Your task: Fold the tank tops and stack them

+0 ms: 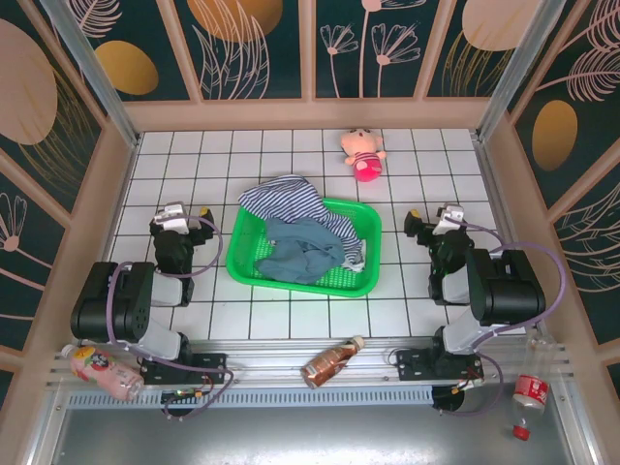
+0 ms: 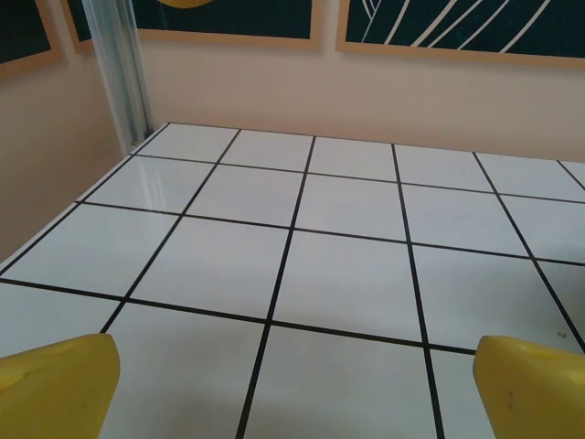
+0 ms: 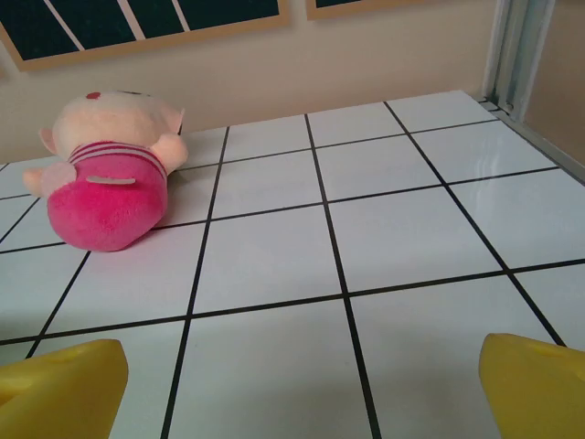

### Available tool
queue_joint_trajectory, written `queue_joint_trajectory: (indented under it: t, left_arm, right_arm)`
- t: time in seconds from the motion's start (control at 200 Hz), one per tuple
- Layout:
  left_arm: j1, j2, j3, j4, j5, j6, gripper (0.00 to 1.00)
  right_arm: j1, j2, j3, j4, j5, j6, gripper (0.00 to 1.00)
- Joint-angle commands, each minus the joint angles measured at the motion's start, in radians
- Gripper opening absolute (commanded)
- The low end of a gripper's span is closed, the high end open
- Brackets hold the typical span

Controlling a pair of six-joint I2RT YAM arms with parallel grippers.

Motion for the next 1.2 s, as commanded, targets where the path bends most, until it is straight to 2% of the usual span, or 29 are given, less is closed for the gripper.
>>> queue_joint_trajectory:
  t: [0.0,0.565,0.72,0.796,0.866,0.981,1.101,1.196]
  left_arm:
    - [0.005,-0.007,0.013,0.036,-0.001,0.013,0.99]
    - [0.006,-0.012,0.008,0.042,-0.001,0.014,0.99]
    - [0.004,-0.074,0.071,-0.118,-0.007,0.011,0.99]
    - [0.005,-0.113,0.072,-0.149,-0.017,0.011,0.99]
    - [0.004,-0.177,0.133,-0.329,-0.037,-0.019,0.99]
    - [0.004,-0.241,0.305,-0.674,-0.162,-0.23,0.99]
    - [-0.009,-0.266,0.432,-0.907,-0.114,-0.321,0.99]
    - [-0.04,-0.28,0.543,-1.106,-0.096,-0.391,0.99]
  right_arm:
    - [-0.007,-0.016,0.015,0.037,-0.008,-0.013,0.99]
    - [-0.012,-0.016,0.018,0.032,-0.005,-0.007,0.99]
    - [-0.012,-0.027,-0.001,0.062,0.014,0.003,0.99]
    - [-0.008,-0.082,-0.003,0.025,0.01,-0.005,0.99]
    - [-0.004,-0.182,0.027,-0.113,-0.017,-0.021,0.99]
    - [0.01,-0.363,0.091,-0.348,-0.086,-0.014,0.99]
    - [0.048,-0.491,0.184,-0.592,-0.175,0.001,0.99]
    - [0.112,-0.546,0.27,-0.793,-0.192,0.008,0.99]
